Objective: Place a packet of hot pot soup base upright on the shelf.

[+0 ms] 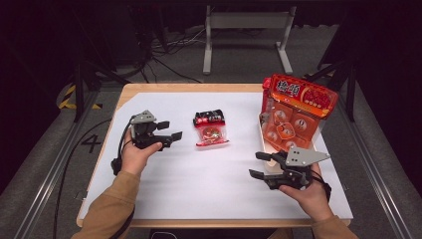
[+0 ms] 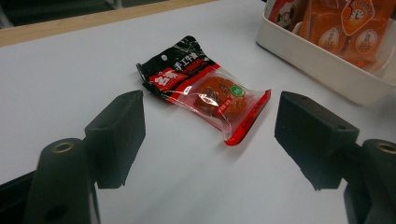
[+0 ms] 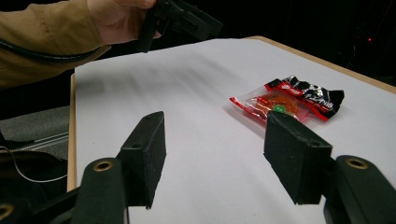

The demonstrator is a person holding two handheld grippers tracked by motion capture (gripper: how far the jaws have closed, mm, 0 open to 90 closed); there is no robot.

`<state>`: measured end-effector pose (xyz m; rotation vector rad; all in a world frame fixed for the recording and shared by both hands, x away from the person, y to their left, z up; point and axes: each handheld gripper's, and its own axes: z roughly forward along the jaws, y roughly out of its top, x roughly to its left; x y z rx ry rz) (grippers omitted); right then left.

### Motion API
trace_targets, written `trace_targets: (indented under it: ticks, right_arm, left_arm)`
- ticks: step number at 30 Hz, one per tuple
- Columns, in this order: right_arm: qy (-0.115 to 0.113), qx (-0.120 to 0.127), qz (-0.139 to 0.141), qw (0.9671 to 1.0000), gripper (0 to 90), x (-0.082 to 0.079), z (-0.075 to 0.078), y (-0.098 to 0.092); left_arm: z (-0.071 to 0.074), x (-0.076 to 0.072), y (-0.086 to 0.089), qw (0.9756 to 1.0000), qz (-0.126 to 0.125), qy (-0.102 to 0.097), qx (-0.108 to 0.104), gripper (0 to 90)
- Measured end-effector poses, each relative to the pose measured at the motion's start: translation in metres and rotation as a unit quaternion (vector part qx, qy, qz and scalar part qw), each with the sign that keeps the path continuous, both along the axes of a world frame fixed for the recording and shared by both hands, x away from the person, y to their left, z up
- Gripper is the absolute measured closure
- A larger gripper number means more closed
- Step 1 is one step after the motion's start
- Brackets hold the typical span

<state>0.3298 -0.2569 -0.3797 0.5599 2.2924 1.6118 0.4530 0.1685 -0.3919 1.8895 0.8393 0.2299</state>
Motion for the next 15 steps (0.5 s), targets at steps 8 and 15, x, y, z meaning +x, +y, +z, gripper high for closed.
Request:
trace_targets:
  ticks: [8, 15]
  right_arm:
    - [-0.003, -0.01, -0.002, 0.9999, 39.3, -0.001, -0.005, 0.003]
    - [-0.003, -0.012, -0.01, 0.9999, 39.1, -0.002, -0.008, 0.002]
  left_arm:
    - [-0.002, 0.03, -0.013, 1.0, 0.001, 0.001, -0.001, 25.9]
    - [-0.006, 0.049, -0.026, 1.0, -0.001, 0.001, 0.002, 25.9]
